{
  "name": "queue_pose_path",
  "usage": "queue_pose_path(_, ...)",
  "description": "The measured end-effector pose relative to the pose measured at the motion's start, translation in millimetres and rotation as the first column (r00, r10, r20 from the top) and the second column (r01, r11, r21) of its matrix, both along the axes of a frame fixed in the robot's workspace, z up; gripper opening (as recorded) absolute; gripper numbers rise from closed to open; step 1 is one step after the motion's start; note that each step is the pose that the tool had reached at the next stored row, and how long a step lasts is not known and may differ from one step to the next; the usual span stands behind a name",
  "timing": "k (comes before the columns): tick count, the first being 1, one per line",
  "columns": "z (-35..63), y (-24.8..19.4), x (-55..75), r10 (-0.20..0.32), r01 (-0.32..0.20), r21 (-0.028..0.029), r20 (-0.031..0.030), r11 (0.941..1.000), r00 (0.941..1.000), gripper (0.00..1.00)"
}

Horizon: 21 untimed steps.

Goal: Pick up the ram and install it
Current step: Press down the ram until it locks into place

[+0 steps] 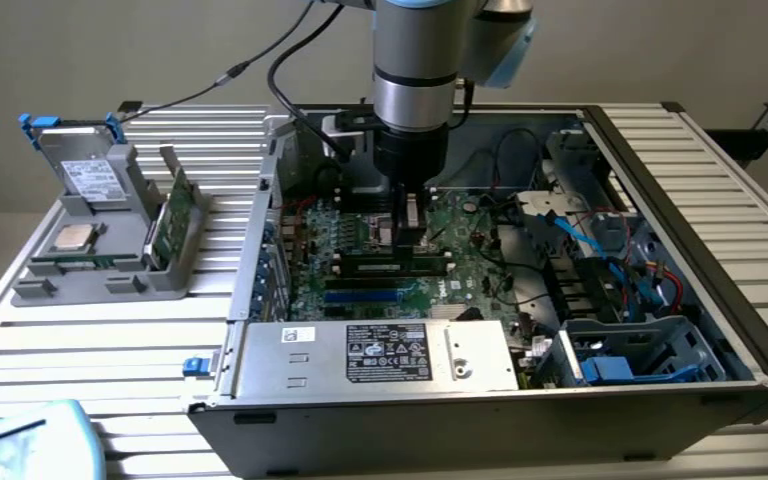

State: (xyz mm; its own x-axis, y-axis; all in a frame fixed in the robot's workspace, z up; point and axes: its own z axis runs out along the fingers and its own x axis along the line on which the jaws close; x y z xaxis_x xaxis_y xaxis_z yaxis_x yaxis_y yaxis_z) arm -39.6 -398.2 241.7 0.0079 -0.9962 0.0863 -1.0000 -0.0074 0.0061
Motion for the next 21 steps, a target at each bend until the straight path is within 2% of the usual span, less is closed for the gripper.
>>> queue_pose_path(1, 0.0, 0.0, 0.0, 0.000, 0.000, 0.0000, 0.0000, 1.0000, 1.0000, 0.24)
queue_pose_path(2, 0.0, 0.0, 0.0, 0.000, 0.000, 0.0000, 0.0000, 1.0000, 1.0000, 0.24)
queue_pose_path(4, 0.0, 0.0, 0.0, 0.000, 0.000, 0.0000, 0.0000, 1.0000, 1.0000, 0.13)
queue_pose_path(5, 0.0, 0.0, 0.3, 0.000, 0.000, 0.0000, 0.0000, 1.0000, 1.0000, 0.11)
queue_pose_path(13, -0.7, 0.0, 29.9, 0.000, 0.000, -0.0001, -0.0024, 1.0000, 1.0000, 0.11)
queue_pose_path(21, -5.1, 0.0, 32.0, 0.000, 0.000, -0.0001, -0.0028, 1.0000, 1.0000, 0.11)
